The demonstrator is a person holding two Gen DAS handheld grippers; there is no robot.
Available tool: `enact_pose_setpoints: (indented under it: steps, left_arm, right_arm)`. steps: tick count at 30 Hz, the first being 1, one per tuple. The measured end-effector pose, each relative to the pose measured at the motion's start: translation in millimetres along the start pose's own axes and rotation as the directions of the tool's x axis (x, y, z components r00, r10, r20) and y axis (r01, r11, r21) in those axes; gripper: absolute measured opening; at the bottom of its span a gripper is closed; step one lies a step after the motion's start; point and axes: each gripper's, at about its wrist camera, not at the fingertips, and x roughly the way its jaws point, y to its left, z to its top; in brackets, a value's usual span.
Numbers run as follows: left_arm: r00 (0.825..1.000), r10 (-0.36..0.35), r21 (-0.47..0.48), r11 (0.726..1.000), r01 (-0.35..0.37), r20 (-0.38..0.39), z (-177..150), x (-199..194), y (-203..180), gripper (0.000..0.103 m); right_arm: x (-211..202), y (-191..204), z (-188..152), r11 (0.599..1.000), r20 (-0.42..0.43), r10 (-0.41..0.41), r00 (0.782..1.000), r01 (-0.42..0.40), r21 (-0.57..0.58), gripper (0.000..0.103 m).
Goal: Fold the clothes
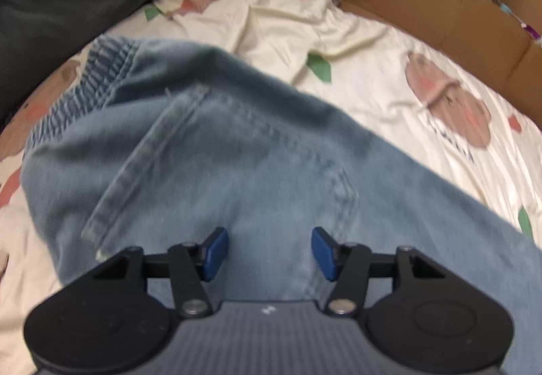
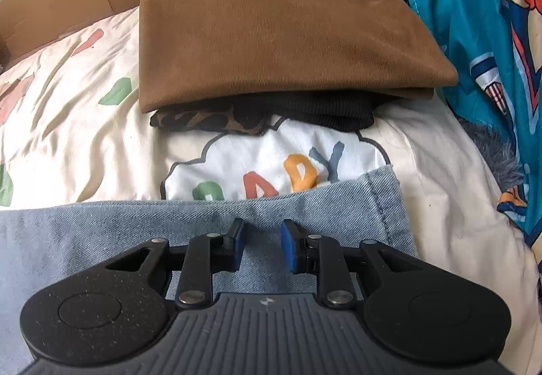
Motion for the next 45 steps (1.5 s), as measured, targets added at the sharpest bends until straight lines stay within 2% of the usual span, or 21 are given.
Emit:
enact_pose_setpoints:
  steps: [10, 14, 17, 18, 20, 22, 28, 30, 32, 37, 40, 42, 45]
  left_arm:
    - [0.996, 0.046, -0.037, 0.998, -0.043, 0.074, 9.9, 14.2, -1.4, 0.061]
    - [0.99, 0.071, -0.058, 0.996, -0.065, 0.118, 22.5, 22.3, 2.4, 0.061]
    - [0.983, 0.102, -0.008, 0.995, -0.102, 0.155, 35.0, 24.1, -0.2, 0.052]
    - [0.979, 0.114, -0.002, 0.993, -0.115, 0.168, 39.0, 23.6, -0.7, 0.048]
    - [0.972, 0.133, -0.007, 0.991, -0.134, 0.196, 45.2, 19.7, -1.7, 0.048]
    - [0.961, 0.157, -0.009, 0.987, -0.159, 0.23, 50.2, 15.7, -4.1, 0.043]
    - [0.91, 0.258, -0.082, 0.966, -0.245, 0.325, 57.1, 1.0, 2.0, 0.043]
    - [0.903, 0.275, -0.108, 0.961, -0.253, 0.332, 59.6, 0.9, 9.1, 0.043]
    - [0.902, 0.289, -0.137, 0.957, -0.257, 0.321, 63.5, 5.6, 18.7, 0.042]
    - [0.925, 0.28, -0.242, 0.945, -0.22, 0.255, 72.2, 25.6, 44.8, 0.022]
    - [0.925, 0.294, -0.246, 0.941, -0.234, 0.242, 75.3, 34.1, 47.9, 0.016]
    - [0.933, 0.288, -0.253, 0.939, -0.231, 0.217, 77.8, 40.4, 50.9, 0.015]
    - [0.946, 0.28, -0.284, 0.932, -0.227, 0.164, 83.0, 54.2, 59.1, 0.007]
  right_arm:
    - [7.9, -9.9, 8.7, 0.995, -0.02, 0.019, 1.0, -0.016, 0.103, 0.029]
    - [8.6, -8.1, 7.9, 0.996, -0.024, 0.02, 1.0, -0.018, 0.084, 0.029]
    - [9.3, -9.1, 9.5, 0.996, -0.032, 0.026, 0.999, -0.023, 0.086, 0.029]
    - [10.5, -8.4, 10.7, 0.996, -0.033, 0.028, 0.999, -0.025, 0.09, 0.029]
    - [11.4, -6.3, 11.0, 0.996, -0.029, 0.027, 0.999, -0.025, 0.086, 0.03]
    - [11.5, -5.4, 10.8, 0.996, -0.026, 0.026, 0.999, -0.024, 0.081, 0.03]
    - [9.9, -8.8, 7.9, 0.996, -0.027, 0.037, 0.999, -0.035, 0.084, 0.03]
    - [9.8, -8.6, 7.6, 0.996, -0.027, 0.037, 0.999, -0.034, 0.08, 0.03]
    - [9.7, -8.8, 7.7, 0.996, -0.028, 0.038, 0.999, -0.036, 0.078, 0.03]
    - [9.7, -8.7, 7.7, 0.997, -0.03, 0.045, 0.999, -0.042, 0.072, 0.03]
    - [10.7, -8.4, 8.8, 0.997, -0.029, 0.045, 0.999, -0.043, 0.07, 0.03]
    - [10.9, -7.9, 9.3, 0.997, -0.03, 0.045, 0.999, -0.043, 0.068, 0.03]
    - [12.7, -6.5, 13.6, 0.997, -0.051, 0.056, 0.997, -0.052, 0.063, 0.03]
